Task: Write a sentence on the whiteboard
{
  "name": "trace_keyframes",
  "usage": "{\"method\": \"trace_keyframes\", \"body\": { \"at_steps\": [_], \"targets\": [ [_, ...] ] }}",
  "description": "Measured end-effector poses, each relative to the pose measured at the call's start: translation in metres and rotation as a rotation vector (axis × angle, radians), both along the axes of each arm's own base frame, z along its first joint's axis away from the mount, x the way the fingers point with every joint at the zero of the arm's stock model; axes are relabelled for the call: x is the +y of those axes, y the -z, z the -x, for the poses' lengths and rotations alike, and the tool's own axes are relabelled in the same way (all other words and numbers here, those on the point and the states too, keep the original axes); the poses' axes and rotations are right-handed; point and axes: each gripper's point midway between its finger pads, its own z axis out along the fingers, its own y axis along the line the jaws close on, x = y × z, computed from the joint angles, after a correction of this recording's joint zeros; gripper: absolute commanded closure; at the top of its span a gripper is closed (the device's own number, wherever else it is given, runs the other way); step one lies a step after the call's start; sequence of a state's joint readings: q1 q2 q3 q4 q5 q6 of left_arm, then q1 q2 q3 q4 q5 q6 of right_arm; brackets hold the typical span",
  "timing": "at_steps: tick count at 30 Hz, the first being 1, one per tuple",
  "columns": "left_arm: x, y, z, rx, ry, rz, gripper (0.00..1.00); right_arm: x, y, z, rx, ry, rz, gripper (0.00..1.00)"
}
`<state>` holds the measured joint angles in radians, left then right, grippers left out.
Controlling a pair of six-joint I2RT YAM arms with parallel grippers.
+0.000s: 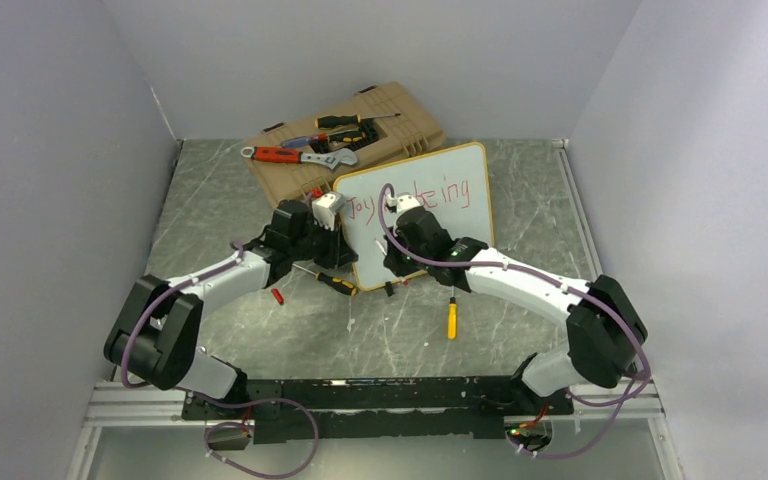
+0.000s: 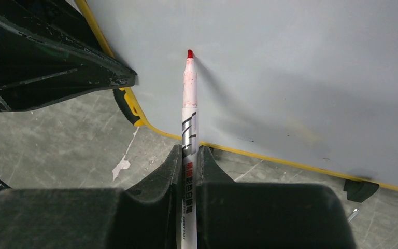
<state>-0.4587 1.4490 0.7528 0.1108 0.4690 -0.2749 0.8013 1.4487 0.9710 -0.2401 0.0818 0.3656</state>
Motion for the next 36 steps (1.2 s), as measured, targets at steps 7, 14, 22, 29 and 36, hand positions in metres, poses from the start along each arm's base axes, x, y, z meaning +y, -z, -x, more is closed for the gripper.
{"method": "trace_keyframes", "body": {
  "at_steps": [7, 14, 22, 29, 36],
  "targets": [
    [0.0, 0.0, 0.0, -0.009, -0.011, -0.016, 0.87, 0.005, -0.001, -0.002, -0.001, -0.023, 0.005, 1.0],
    [0.0, 0.0, 0.0, -0.012, -0.012, -0.02, 0.88, 0.009, 0.0, 0.002, 0.007, -0.049, 0.003, 1.0],
    [0.0, 0.0, 0.001, -0.015, -0.01, -0.023, 0.89, 0.006, 0.012, 0.015, 0.044, -0.068, 0.04, 1.0],
    [0.0, -0.001, 0.001, -0.018, -0.01, -0.026, 0.9, -0.001, 0.019, 0.018, 0.054, -0.047, 0.075, 1.0],
    [0.001, 0.0, 0.001, -0.019, -0.014, -0.03, 0.9, -0.003, 0.017, 0.015, 0.032, -0.031, 0.09, 1.0]
  ]
}}
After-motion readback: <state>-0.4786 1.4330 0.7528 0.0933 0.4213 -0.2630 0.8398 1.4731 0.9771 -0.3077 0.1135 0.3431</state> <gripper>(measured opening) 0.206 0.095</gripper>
